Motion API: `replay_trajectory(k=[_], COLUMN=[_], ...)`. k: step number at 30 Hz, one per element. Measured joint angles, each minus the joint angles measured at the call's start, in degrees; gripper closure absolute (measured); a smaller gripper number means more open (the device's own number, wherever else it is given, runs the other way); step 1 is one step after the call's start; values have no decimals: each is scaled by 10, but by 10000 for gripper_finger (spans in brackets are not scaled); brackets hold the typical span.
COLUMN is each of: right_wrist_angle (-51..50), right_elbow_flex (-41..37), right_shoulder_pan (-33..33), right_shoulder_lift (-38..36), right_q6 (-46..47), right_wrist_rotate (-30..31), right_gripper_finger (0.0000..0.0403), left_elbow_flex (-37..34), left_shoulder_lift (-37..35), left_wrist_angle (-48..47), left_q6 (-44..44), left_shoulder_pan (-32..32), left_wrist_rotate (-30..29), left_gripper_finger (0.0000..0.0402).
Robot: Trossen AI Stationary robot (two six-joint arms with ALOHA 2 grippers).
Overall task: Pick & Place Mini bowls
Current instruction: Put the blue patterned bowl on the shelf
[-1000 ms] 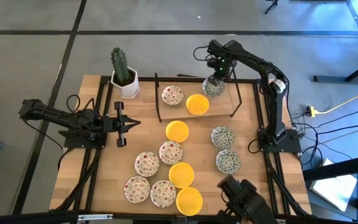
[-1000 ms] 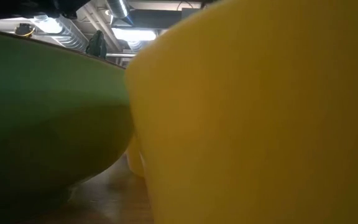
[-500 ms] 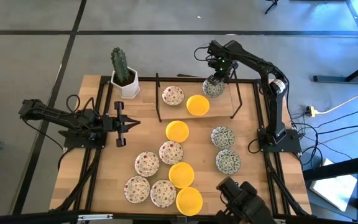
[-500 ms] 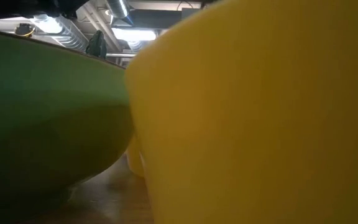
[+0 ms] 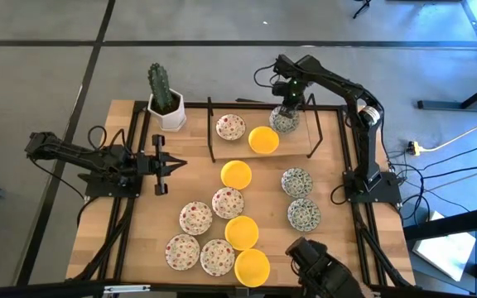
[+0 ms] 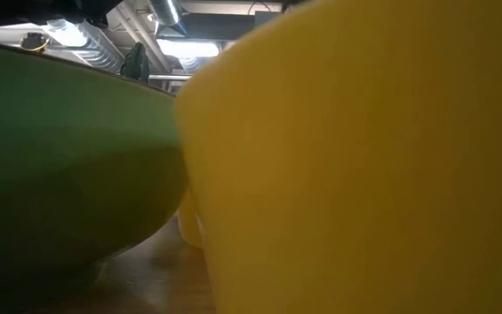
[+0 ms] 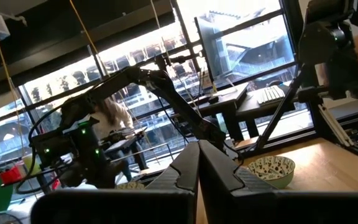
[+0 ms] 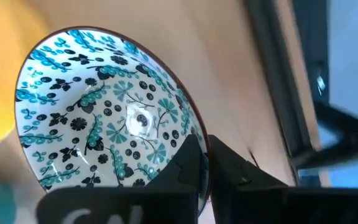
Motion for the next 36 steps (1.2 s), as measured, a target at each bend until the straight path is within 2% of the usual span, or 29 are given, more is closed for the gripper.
replay_trajectory(k=[7, 11, 16, 28, 36], right_wrist_angle=[-15, -39, -48, 1, 29], right_elbow_flex=[0, 0, -2, -55, -56], right_shoulder_pan=[0, -7, -16, -16, -16], right_shoulder_lift=[0, 0, -1, -2, -1], right_q6=[-166, -217, -232, -231, -163], right_wrist_rotate=[-16, -32, -84, -62, -57], right_gripper_finger=[391, 391, 391, 388, 319], left_elbow_flex=[0, 0, 0, 0, 0], left_shoulder_lift=[0, 0, 0, 0, 0], left_wrist_angle=[-1, -1, -1, -1, -1], left_q6=[19, 26, 26, 26, 26], left_shoulder_pan=[0, 0, 0, 0, 0], left_wrist_rotate=[0, 0, 0, 0, 0], left_gripper_finger=[396, 399, 397, 394, 396])
